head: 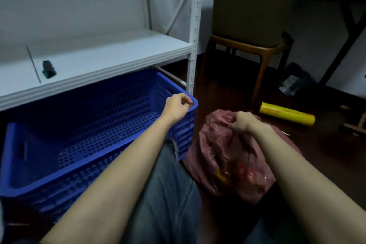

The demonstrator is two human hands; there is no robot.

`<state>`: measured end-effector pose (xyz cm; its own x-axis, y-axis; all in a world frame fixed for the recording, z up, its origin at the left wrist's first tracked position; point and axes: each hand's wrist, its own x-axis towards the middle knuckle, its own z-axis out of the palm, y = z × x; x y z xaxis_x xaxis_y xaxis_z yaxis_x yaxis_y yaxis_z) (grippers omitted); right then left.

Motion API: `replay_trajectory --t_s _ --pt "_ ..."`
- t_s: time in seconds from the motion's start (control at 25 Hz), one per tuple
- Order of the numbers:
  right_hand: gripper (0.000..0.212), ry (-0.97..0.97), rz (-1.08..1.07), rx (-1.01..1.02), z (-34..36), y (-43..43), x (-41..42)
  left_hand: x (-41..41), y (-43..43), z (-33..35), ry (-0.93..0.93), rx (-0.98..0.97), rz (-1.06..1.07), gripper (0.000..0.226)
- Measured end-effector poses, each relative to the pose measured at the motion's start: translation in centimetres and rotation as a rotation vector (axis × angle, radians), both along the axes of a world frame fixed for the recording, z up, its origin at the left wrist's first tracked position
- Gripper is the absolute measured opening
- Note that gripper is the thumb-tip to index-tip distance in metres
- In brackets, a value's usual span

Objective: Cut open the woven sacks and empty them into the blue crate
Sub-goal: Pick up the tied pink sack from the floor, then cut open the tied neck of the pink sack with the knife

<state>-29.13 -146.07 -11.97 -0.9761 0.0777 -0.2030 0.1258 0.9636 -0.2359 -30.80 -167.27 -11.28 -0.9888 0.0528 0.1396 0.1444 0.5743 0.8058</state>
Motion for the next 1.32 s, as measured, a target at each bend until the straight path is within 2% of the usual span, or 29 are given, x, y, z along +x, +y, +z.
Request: replay_trajectory --t_s 0.24,0.64,0.8,0.96,1.12,1.32 --pt "0.023 0.168 0.239 -0.195 4.9 -10.2 -2.4 -0.3 -7.2 3.3 0.038 -0.067 0.114 0.023" --pt "0.019 0.189 0.550 -0.341 6.1 -24.0 -7.5 -4.6 -22.2 3.7 0.117 -0.171 0.445 0.026" --pt "0.017 0.180 0.524 -0.404 4.4 -25.8 -10.7 -7.9 -28.4 3.6 0.151 -0.402 0.576 0.037" --pt "0.016 0.168 0.481 -0.495 2.7 -26.9 -13.0 -10.9 -33.5 2.8 0.078 -0.622 0.716 0.046" --pt "0.014 0.128 0.463 -0.527 1.2 -27.5 -13.5 -12.3 -35.7 1.5 -0.031 -0.715 0.721 0.037" --pt "0.015 0.085 0.410 -0.618 1.1 -27.0 -12.9 -11.7 -36.0 1.9 -0.042 -0.676 0.816 0.026"
